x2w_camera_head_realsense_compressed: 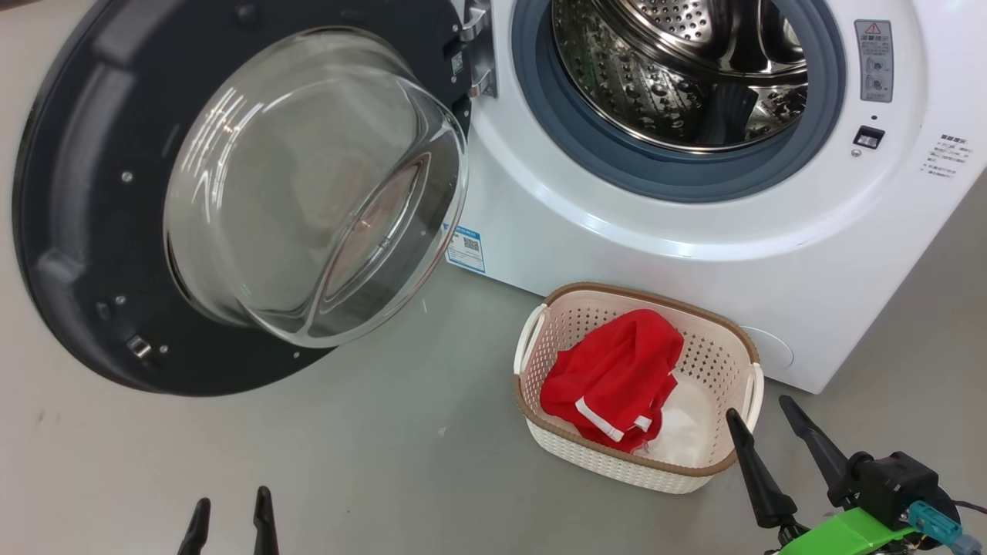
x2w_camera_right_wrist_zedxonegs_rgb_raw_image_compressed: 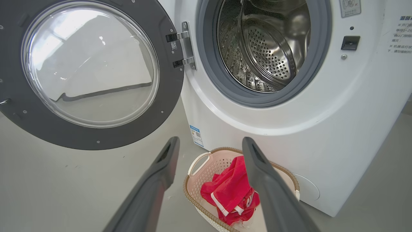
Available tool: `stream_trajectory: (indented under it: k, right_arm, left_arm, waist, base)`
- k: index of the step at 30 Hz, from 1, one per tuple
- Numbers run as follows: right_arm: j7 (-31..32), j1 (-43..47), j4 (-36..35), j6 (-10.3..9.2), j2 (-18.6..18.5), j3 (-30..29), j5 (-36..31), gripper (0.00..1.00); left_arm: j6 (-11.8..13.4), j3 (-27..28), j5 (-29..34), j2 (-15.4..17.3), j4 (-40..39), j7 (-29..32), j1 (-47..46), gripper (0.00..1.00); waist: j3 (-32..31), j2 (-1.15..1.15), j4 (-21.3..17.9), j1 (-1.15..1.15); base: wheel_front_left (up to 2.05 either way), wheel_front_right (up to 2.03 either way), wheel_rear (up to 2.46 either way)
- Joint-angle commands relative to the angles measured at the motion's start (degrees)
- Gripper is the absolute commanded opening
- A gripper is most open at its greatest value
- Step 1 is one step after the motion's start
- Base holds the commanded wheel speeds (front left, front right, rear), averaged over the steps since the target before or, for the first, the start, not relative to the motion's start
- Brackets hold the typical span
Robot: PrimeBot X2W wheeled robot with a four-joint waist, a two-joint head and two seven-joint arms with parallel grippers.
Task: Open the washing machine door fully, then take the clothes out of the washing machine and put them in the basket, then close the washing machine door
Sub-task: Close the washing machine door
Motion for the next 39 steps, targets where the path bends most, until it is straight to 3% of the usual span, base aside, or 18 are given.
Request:
stream_trajectory:
  k: [1,14,15,16,20,27,32,39]
  right_arm:
    - [-0.4,-2.3,-1.1,0.26,-1.1,1.5,0.4,1.0]
    - [-0.4,-3.5,-0.5,0.26,-1.3,3.0,0.7,1.0]
    - [-0.4,-3.6,-0.5,0.26,-1.3,3.0,0.7,1.0]
    - [-0.4,-3.6,-0.5,0.26,-1.3,3.0,0.8,1.0]
    - [-0.4,-3.4,-0.6,0.26,-1.4,2.8,0.8,1.0]
    - [-0.4,-2.5,-0.9,0.26,-1.5,1.9,0.6,1.0]
    - [-0.4,-1.7,-1.2,0.26,-1.0,1.1,0.5,1.0]
    - [-0.4,-1.1,-1.5,0.26,-1.1,0.7,0.3,1.0]
  left_arm:
    - [0.5,1.6,-0.2,0.5,-1.7,-0.4,-0.5,1.0]
    - [1.1,1.7,-1.4,0.5,-2.6,-0.4,-0.2,0.98]
    - [0.8,1.8,-2.1,0.5,-2.9,-0.4,-0.4,0.44]
    - [0.3,1.8,-2.7,0.5,-3.3,-0.4,-0.6,0.0]
    - [-2.9,3.9,-5.2,0.5,-7.6,-0.4,-3.3,0.0]
    - [-7.8,13.7,-6.2,1.8,-18.1,-0.4,-12.7,0.0]
    - [-8.5,17.9,-12.7,10.1,-14.7,-0.4,-21.5,0.0]
    - [-8.5,17.1,-23.5,23.4,-3.5,0.1,-32.2,0.0]
  waist:
    - [-0.1,0.0,0.4,0.0]
    - [0.1,0.0,0.6,0.0]
    - [0.1,0.0,0.6,0.0]
    - [0.1,0.0,0.6,0.0]
    - [0.4,0.0,0.7,0.0]
    - [1.0,0.0,0.7,0.0]
    - [1.3,0.0,0.3,0.0]
    - [2.3,0.0,-0.7,0.0]
  base:
    - [0.0,0.0,0.0]
    - [0.0,0.0,0.0]
    - [0.0,0.0,0.0]
    - [0.0,0.0,0.0]
    - [0.0,0.0,0.0]
    - [0.0,0.0,0.0]
    - [0.0,0.0,0.0]
    - [0.0,0.0,0.0]
